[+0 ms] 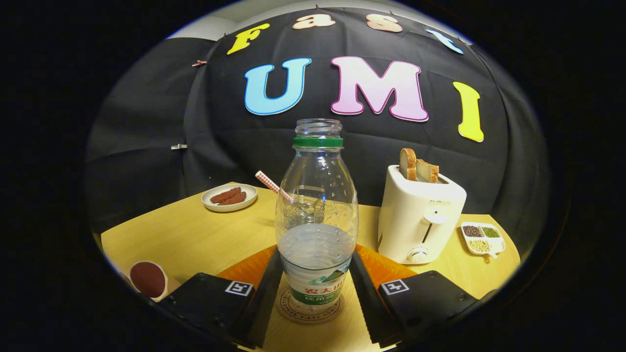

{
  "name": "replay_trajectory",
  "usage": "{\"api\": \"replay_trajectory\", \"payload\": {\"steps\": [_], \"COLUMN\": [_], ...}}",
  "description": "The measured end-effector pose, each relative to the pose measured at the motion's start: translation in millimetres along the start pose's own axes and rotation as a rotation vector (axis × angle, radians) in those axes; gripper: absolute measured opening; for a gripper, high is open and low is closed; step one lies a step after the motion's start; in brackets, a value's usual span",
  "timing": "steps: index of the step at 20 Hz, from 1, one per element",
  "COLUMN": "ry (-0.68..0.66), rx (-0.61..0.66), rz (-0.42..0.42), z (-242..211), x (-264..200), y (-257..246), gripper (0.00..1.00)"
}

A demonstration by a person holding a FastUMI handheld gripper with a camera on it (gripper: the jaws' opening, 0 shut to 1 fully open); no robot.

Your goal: Take the bottle from table, then pour the juice into the cup, finally place the bottle on the coaster

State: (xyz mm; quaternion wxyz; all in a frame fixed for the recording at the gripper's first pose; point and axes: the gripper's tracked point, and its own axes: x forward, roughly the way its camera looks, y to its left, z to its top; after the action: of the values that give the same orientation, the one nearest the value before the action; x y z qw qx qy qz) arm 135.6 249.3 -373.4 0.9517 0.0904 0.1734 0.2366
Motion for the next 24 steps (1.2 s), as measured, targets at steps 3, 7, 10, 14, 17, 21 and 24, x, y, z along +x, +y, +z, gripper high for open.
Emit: {"api": "replay_trajectory", "payload": {"steps": [3,7,10,14,17,21,24], "ry": [-0.002,0.001,0.013,0.017,0.013,-0.007,-0.017], "rx": [-0.019,-0.011,-0.015,-0.017,-0.028,-0.042,-0.071], "rz": [-0.010,-0.006,-0.007,0.001,-0.010,-0.034,-0.044], "z": [-1.3,-0.1,-1.9,3.5,12.7,40.0,64.7], "x": [-0.4,0.0,-4.4,-21.1,-46.8,-95.5,-133.4], "y": [-1.7,0.0,1.3,2.0,-1.4,-10.7,-18.6], "gripper": [0.80,0.89,0.98,0.98,0.98,0.98,0.98]}}
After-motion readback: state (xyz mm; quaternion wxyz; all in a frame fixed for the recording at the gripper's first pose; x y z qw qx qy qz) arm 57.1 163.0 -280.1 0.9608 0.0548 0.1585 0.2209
